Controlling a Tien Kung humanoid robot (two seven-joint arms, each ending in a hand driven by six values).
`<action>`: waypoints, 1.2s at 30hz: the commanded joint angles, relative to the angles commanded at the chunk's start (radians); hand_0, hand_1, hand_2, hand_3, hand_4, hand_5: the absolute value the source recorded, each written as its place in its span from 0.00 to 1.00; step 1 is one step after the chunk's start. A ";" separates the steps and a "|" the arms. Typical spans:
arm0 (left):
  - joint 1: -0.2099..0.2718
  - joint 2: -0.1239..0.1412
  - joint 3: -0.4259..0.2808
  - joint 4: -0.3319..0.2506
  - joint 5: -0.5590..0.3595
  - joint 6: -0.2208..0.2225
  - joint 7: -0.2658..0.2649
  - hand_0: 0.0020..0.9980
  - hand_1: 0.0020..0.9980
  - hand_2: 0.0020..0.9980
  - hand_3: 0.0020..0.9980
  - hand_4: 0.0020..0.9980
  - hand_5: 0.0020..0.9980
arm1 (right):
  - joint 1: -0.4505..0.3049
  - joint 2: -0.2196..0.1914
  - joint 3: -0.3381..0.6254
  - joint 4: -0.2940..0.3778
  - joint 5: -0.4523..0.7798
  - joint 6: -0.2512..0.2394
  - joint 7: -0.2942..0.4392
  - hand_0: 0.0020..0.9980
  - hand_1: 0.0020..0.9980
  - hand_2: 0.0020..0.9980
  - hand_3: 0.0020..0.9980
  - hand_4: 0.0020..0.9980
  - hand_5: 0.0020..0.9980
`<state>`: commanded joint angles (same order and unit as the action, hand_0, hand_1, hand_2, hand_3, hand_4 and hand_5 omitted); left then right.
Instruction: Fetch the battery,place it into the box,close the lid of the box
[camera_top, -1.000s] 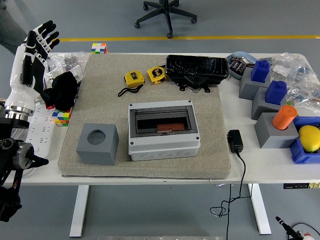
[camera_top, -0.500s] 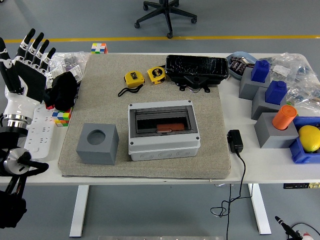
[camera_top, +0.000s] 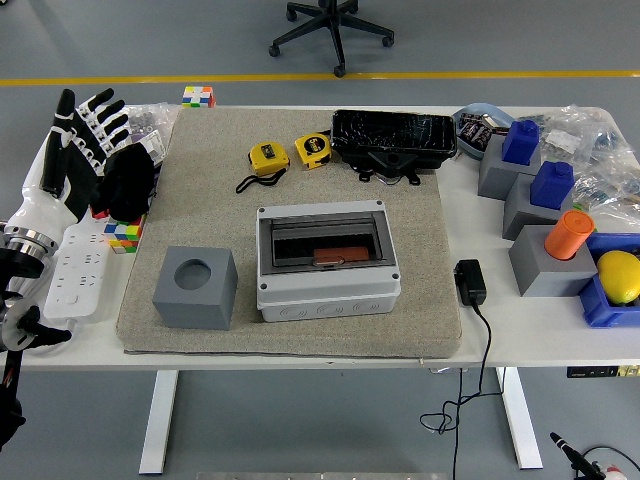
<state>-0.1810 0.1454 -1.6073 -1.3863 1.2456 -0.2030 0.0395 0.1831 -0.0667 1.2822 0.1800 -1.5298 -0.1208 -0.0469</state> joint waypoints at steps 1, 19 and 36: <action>0.001 0.001 0.004 0.002 0.038 -0.006 0.010 0.86 0.87 0.85 0.86 1.00 1.00 | 0.000 0.000 0.000 0.000 0.000 0.000 0.000 0.85 0.80 0.79 0.84 1.00 1.00; 0.003 -0.022 0.040 0.038 0.034 0.022 -0.082 0.85 0.85 0.83 0.84 1.00 1.00 | 0.001 0.001 0.016 0.000 -0.015 0.002 0.001 0.85 0.80 0.79 0.84 1.00 1.00; 0.015 -0.026 0.057 0.066 0.002 0.057 -0.138 1.00 1.00 0.97 0.90 1.00 1.00 | 0.001 0.006 0.188 0.000 -0.184 0.052 0.010 0.96 0.88 0.84 0.88 1.00 1.00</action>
<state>-0.1663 0.1192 -1.5503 -1.3202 1.2476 -0.1464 -0.0986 0.1845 -0.0603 1.4698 0.1800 -1.7138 -0.0690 -0.0367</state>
